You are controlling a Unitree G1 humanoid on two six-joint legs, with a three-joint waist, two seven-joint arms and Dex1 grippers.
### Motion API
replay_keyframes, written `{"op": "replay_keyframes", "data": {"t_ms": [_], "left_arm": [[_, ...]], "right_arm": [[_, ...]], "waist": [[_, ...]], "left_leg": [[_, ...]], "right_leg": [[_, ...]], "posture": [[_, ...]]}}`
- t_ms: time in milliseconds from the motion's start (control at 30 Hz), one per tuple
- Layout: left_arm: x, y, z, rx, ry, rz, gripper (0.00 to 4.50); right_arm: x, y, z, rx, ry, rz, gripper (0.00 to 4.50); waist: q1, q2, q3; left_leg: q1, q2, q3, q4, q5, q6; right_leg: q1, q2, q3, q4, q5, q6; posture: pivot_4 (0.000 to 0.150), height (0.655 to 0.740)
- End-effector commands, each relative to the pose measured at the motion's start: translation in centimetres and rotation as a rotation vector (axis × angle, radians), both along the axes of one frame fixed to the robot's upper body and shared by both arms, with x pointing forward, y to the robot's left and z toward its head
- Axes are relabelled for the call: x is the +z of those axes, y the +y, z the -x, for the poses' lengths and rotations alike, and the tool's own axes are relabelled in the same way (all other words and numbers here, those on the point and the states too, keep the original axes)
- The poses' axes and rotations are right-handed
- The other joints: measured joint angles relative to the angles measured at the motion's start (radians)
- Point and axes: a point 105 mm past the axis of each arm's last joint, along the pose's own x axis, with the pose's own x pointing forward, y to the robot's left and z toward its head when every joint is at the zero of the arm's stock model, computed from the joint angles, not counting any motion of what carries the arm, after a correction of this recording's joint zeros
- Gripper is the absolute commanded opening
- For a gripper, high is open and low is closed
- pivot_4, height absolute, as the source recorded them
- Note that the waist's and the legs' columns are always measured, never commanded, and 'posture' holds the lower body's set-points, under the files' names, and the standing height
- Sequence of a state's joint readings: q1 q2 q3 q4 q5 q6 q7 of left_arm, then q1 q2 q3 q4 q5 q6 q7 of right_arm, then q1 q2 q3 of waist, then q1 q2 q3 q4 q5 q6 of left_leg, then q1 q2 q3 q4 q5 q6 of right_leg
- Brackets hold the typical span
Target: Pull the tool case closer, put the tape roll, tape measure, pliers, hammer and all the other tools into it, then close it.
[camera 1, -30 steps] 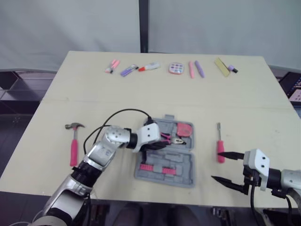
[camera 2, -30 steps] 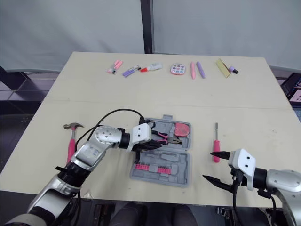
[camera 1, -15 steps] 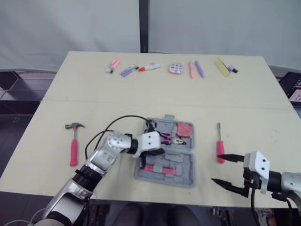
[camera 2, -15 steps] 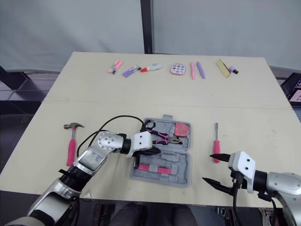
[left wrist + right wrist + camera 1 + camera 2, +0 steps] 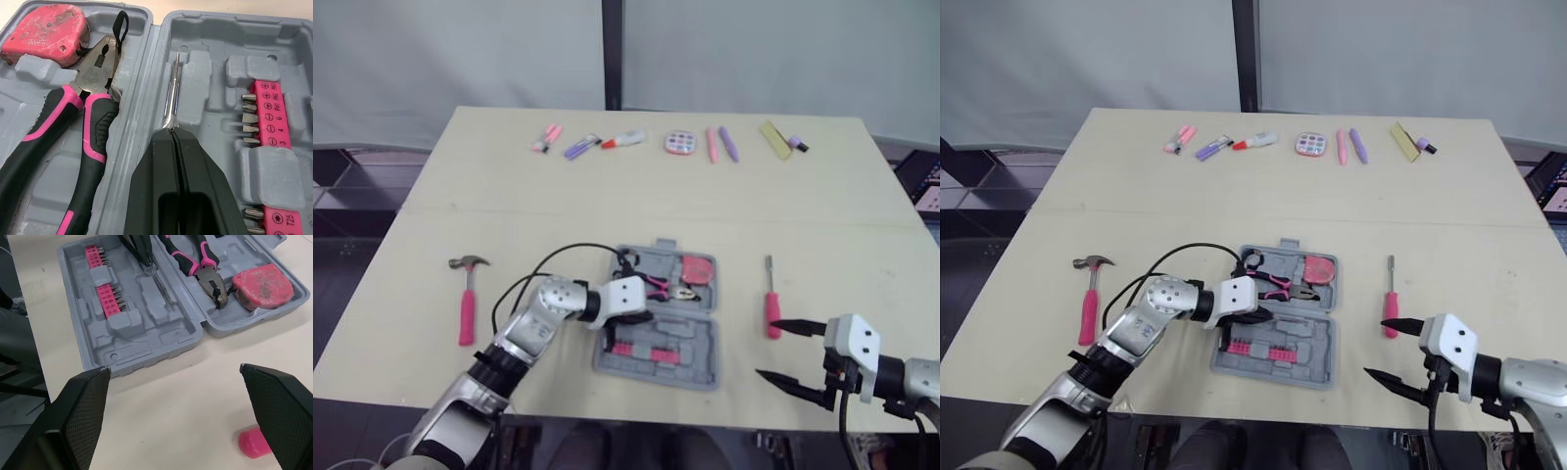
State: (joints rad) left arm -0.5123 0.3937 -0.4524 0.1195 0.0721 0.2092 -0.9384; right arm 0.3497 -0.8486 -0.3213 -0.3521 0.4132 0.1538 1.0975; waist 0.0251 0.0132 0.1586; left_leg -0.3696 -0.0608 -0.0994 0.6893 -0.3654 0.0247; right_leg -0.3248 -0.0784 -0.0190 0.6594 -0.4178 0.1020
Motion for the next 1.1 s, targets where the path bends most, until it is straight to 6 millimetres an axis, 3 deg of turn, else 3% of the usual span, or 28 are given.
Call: {"op": "replay_keyframes", "data": {"t_ms": [33,600,933,1100], "left_arm": [[-1.3,0.1,0.6,-0.006,0.024,-0.029,0.05],[-3.7,0.7,0.7,0.069,0.096,-0.101,0.05],[-3.7,0.3,0.4,0.091,0.143,-0.084,0.05],[-2.1,-0.2,1.1,0.06,0.15,0.014,0.05]], "right_arm": [[1.0,0.2,0.0,0.0,-0.044,-0.016,4.5],[1.1,-0.1,0.1,-0.012,-0.044,-0.006,4.5],[1.2,-0.2,0.2,-0.017,-0.043,-0.004,4.5],[1.1,-0.1,0.2,-0.019,-0.044,-0.008,4.5]], "waist": [[0.0,0.0,0.0],[0.002,0.001,-0.002],[0.002,0.001,-0.003],[0.001,0.001,-0.003]], "left_leg": [[0.0,0.0,0.0,0.0,0.0,0.0],[0.001,0.0,0.0,0.0,0.0,0.0],[0.002,-0.001,-0.001,0.0,0.0,0.0],[0.001,-0.001,-0.001,0.0,0.0,0.0]], "right_leg": [[0.0,0.0,0.0,0.0,0.0,0.0],[0.001,0.0,0.0,0.0,0.0,0.0],[0.002,-0.001,0.0,0.001,0.0,0.0],[0.001,-0.001,0.0,0.0,0.0,0.0]], "posture": [[0.15,0.7134],[0.15,0.7134],[0.15,0.7134],[0.15,0.7134]]}}
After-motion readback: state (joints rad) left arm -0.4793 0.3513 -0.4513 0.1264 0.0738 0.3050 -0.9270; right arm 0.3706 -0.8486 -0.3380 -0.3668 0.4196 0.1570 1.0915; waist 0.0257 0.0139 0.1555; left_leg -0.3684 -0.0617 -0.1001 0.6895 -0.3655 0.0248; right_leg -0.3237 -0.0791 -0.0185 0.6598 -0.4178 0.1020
